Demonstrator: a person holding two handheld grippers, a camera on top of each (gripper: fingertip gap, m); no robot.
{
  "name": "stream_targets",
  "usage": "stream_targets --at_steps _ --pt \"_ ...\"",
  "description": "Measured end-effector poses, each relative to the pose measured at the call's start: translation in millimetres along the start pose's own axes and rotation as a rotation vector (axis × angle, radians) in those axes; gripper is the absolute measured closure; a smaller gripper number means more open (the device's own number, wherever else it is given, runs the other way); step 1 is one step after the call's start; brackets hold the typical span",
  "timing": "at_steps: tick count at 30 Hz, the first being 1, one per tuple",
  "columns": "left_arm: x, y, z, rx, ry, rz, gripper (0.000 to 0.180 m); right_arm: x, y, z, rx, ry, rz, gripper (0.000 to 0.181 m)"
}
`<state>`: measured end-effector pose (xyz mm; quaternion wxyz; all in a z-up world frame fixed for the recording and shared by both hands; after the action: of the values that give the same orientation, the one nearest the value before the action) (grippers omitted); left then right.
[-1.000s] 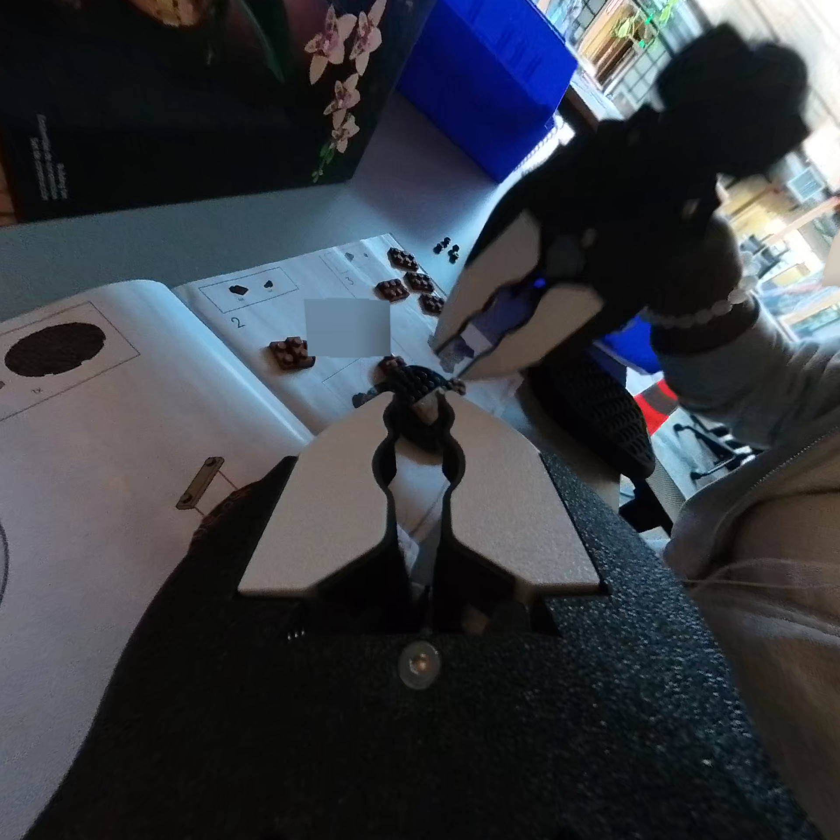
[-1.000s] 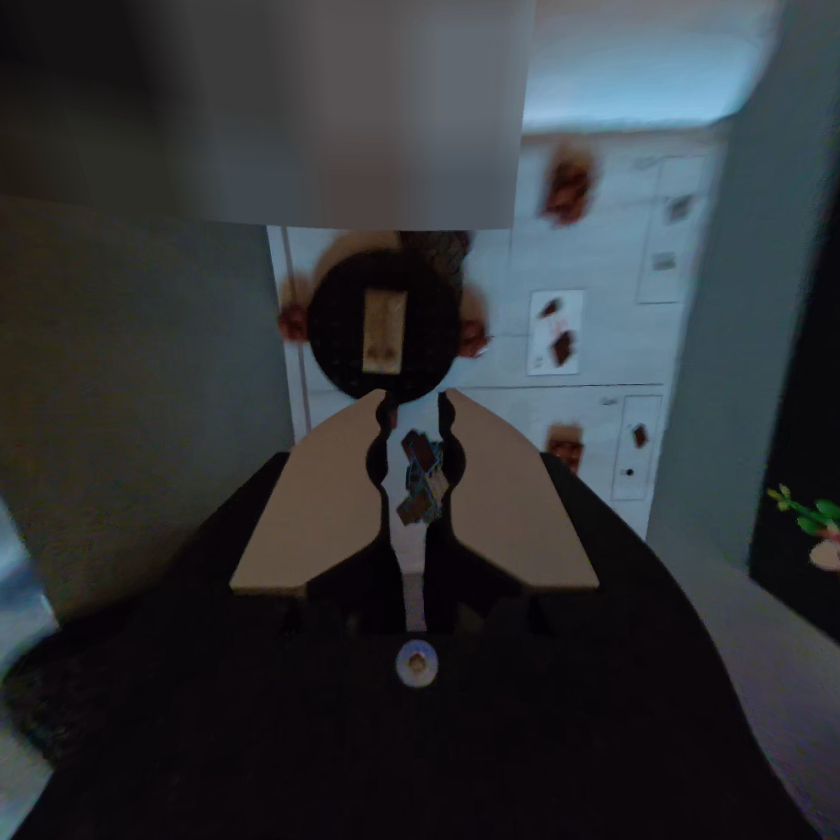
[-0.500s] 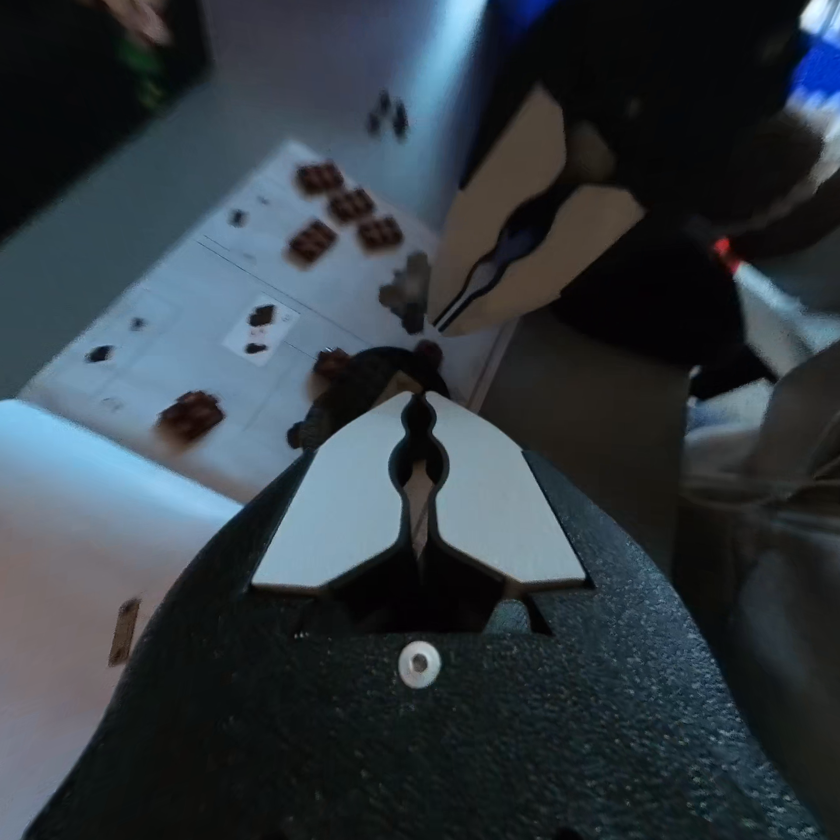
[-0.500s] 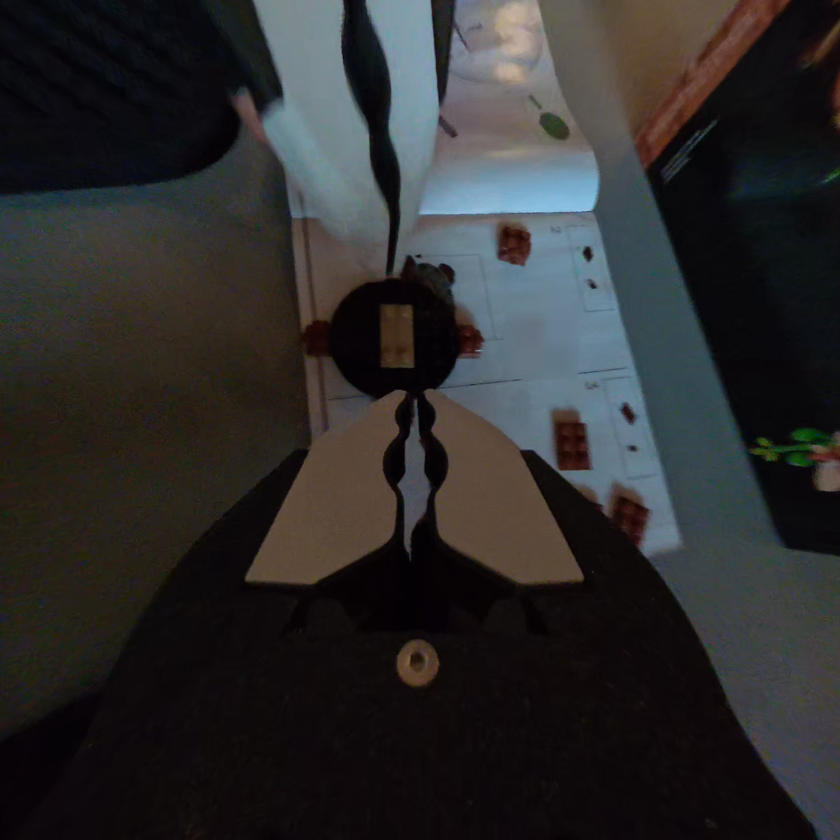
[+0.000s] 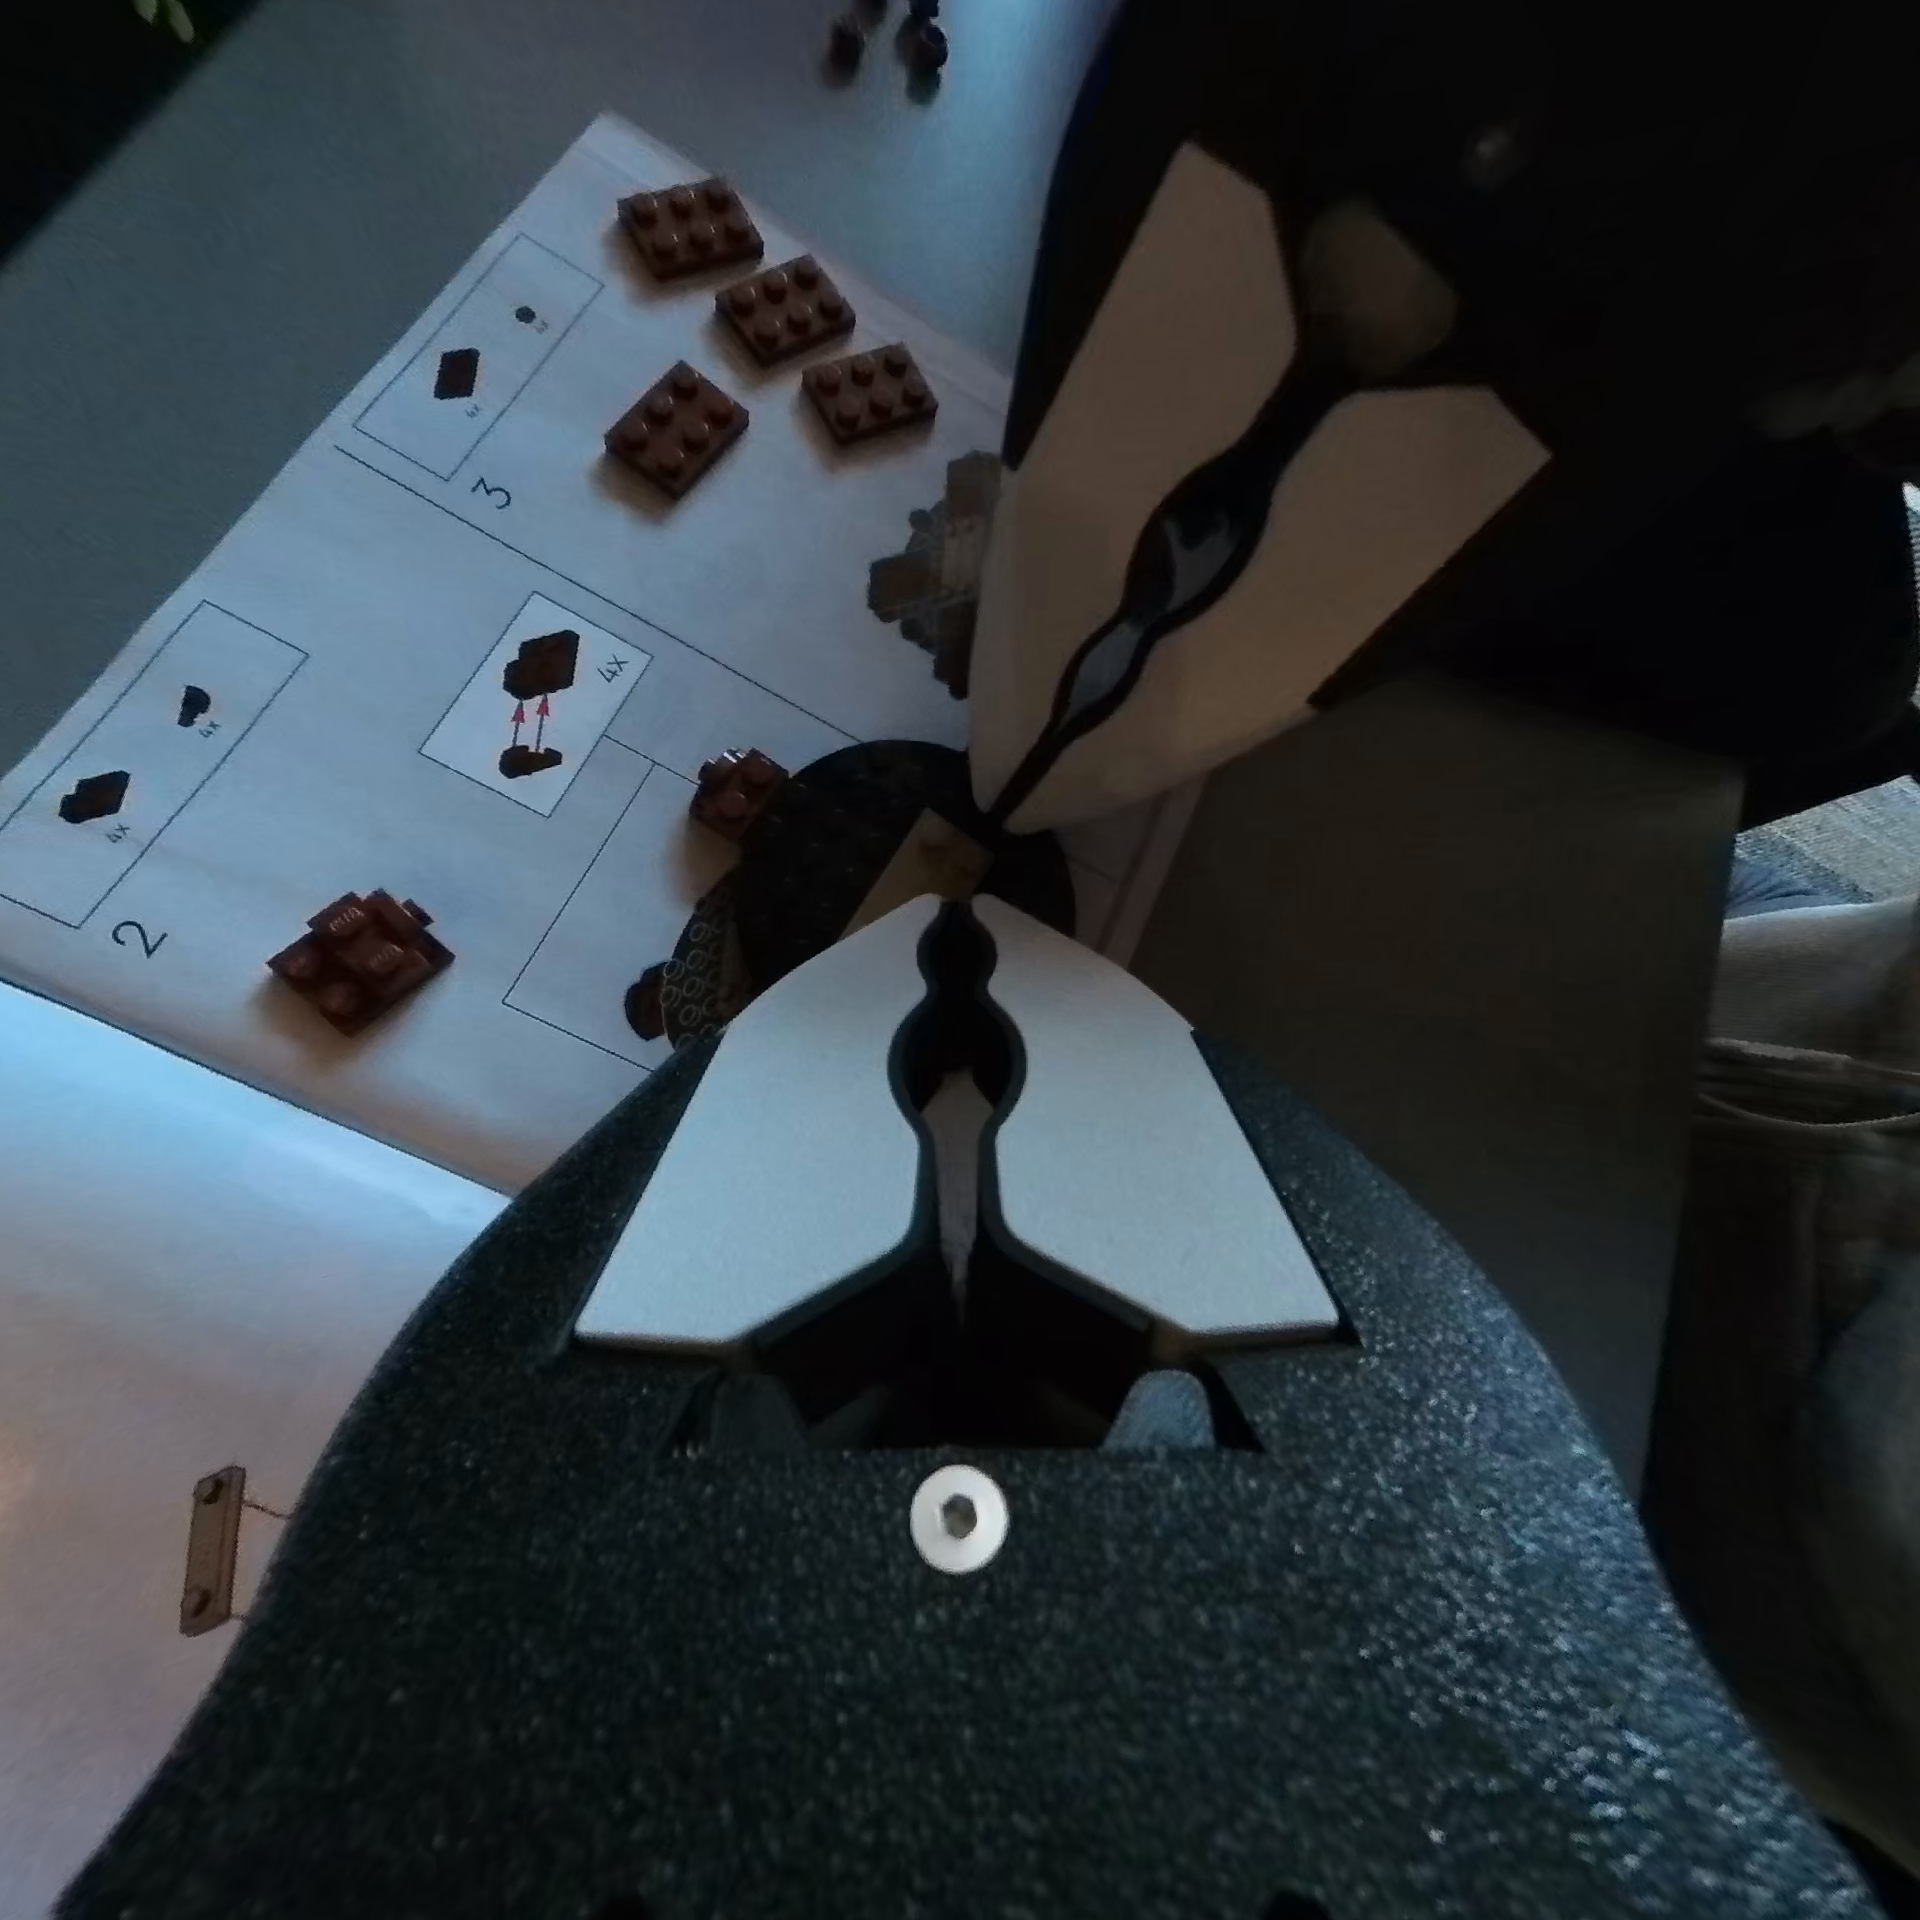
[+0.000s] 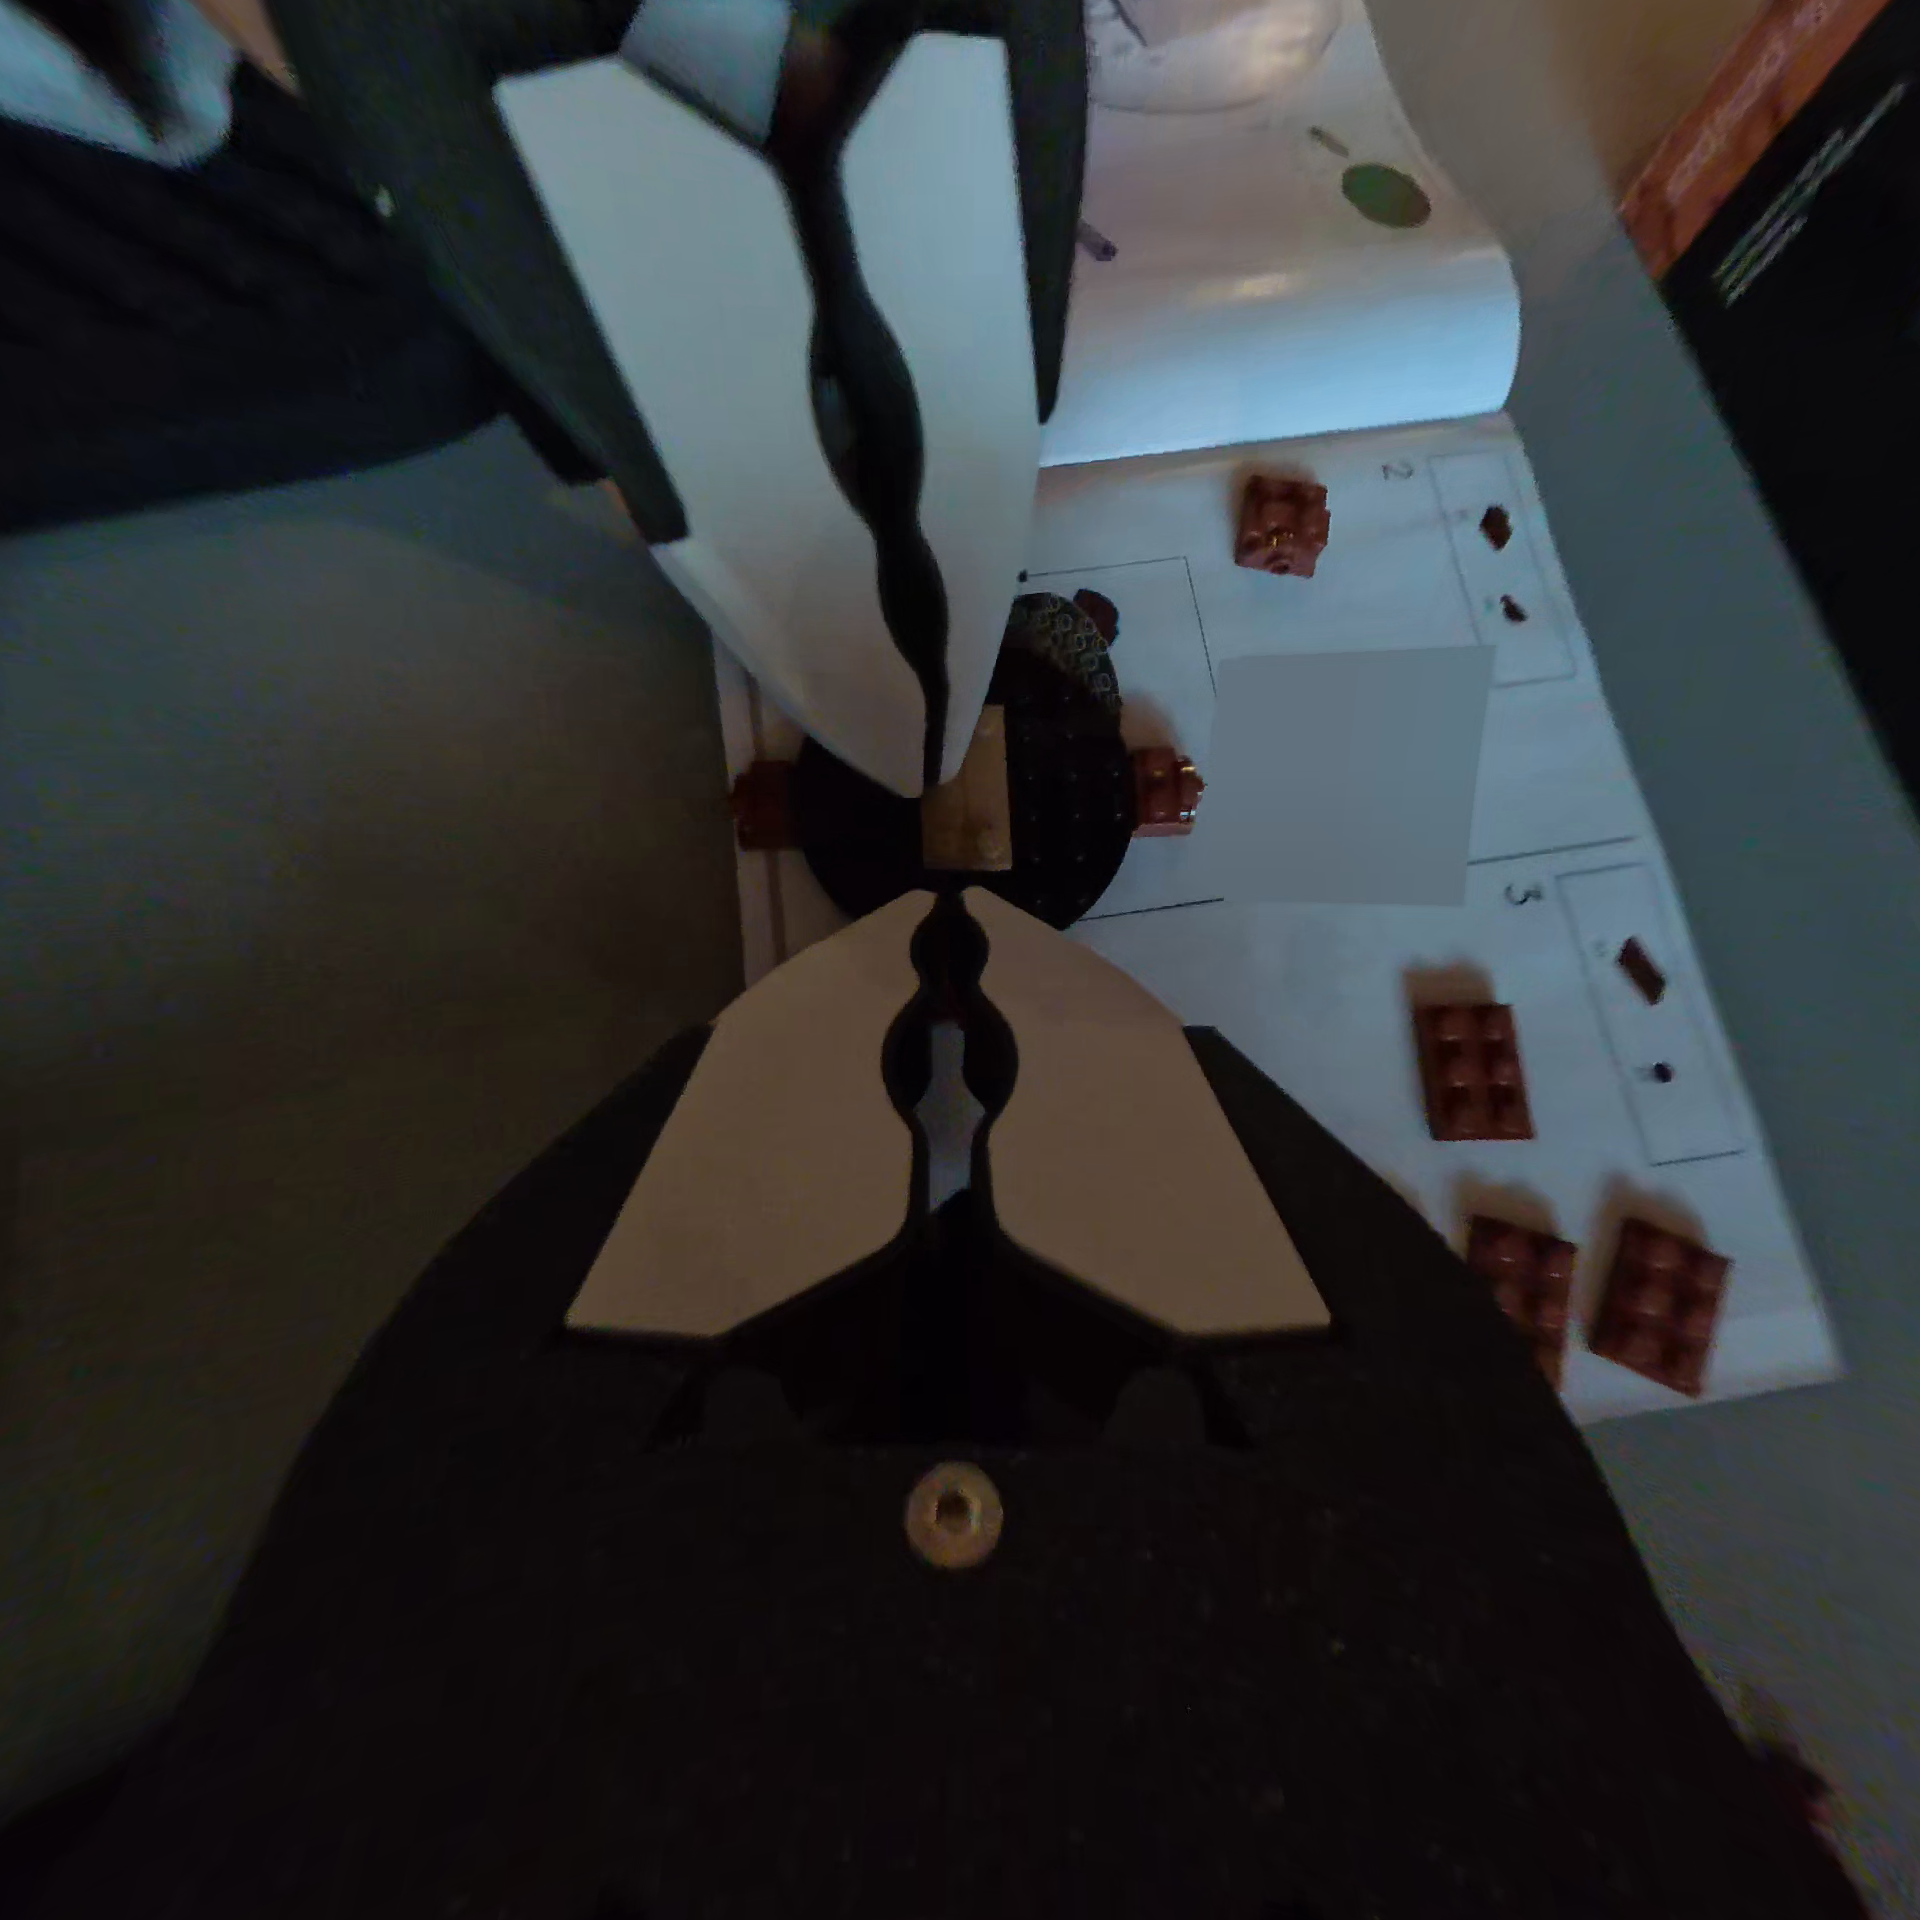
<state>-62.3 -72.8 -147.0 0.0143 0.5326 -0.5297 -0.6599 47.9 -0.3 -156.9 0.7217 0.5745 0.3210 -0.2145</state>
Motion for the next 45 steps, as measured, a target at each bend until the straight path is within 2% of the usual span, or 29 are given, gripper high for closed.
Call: stream_targets --at_steps 9,13,16,18,21,27,36,40,43,45 --pt "-1.3 -2.7 1.9 0.045 0.032 -0.031 0.18 1.9 -0.7 -5.3 -0.067 -0.119 0.005 0.18" --pt "-1.6 -2.7 1.8 0.043 0.024 -0.028 0.18 0.4 -0.6 -4.5 -0.051 -0.097 0.027 0.18" --pt "-2.7 4.1 1.7 0.036 0.039 -0.03 0.178 0.5 1.7 -0.3 -0.048 0.001 0.031 0.181" --pt "-1.5 16.4 0.8 0.009 0.06 -0.073 0.174 -0.1 10.3 2.7 -0.091 -0.06 -0.005 0.145" --pt "5.7 35.9 0.4 -0.063 0.085 -0.115 0.164 6.8 23.8 2.8 -0.025 -0.045 -0.063 0.139" --pt "17.0 54.5 -7.0 -0.101 0.15 -0.226 0.16 18.1 17.4 3.8 0.109 0.017 0.015 0.151" --pt "24.6 58.9 -4.8 -0.097 0.242 -0.344 0.155 15.1 9.5 0.2 0.09 0.024 0.013 0.166" --pt "27.5 64.4 2.0 -0.143 0.377 -0.457 0.127 9.5 20.8 1.6 0.131 0.01 -0.121 0.167" --pt "29.4 67.5 5.6 -0.111 0.497 -0.595 0.122 2.1 34.6 5.1 0.217 0.025 -0.264 0.167" --pt "28.9 63.0 5.7 -0.048 0.567 -0.638 0.121 -1.8 42.0 9.5 0.287 0.05 -0.328 0.167"
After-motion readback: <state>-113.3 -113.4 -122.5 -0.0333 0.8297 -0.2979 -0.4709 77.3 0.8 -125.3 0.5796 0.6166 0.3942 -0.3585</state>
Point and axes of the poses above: each gripper's, where its closed fingertips meet, y back along the fingers, x out of its underside, z = x × y across the jaws, the point moved 8 cm from there along y, back along the fingers, and after that the axes turned 10 degrees about -y, right-handed, at the moved point
